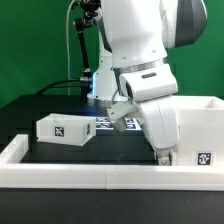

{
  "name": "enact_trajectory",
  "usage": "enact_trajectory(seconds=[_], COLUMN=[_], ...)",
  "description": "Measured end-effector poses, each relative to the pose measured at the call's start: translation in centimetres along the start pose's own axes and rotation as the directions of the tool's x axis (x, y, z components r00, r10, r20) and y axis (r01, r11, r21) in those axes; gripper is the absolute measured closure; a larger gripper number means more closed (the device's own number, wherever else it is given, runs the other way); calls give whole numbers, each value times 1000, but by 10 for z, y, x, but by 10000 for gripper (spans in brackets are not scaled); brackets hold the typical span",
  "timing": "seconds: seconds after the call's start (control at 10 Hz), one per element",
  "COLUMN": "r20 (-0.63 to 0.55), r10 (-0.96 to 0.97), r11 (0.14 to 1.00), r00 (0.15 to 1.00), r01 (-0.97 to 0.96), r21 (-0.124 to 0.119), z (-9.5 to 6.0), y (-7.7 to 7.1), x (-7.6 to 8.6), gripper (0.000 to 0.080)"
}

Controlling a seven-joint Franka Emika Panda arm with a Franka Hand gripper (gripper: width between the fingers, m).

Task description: Assemble drawer

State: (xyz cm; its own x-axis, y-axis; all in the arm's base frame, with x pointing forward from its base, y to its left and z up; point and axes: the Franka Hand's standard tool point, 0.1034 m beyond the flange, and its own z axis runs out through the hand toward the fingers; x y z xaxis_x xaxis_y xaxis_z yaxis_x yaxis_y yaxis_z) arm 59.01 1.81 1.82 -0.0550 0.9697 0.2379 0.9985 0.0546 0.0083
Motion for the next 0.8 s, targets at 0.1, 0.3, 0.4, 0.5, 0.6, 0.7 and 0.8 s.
enact_trajectory(seconds=[0.1,0.3,0.4,0.5,0.6,0.7,0.8], r20=[5,10,14,20,27,38,56], r10=[7,30,42,55,65,96,113], r11=[1000,999,999,998,998,995,992], r00=[1000,1000,999,998,998,995,992], r01=[-7,-30,-42,-54,-64,-94,-109], r21=[-6,-17,-20,-20,-23,-40,-62], z=[-4,-11,-14,-19,-22,-28,-37], y=[2,2,-3,-12,-21,-33,-50], x=[-13,-30,-36,-42,-47,-51,-58], gripper=[151,151,151,151,151,151,151])
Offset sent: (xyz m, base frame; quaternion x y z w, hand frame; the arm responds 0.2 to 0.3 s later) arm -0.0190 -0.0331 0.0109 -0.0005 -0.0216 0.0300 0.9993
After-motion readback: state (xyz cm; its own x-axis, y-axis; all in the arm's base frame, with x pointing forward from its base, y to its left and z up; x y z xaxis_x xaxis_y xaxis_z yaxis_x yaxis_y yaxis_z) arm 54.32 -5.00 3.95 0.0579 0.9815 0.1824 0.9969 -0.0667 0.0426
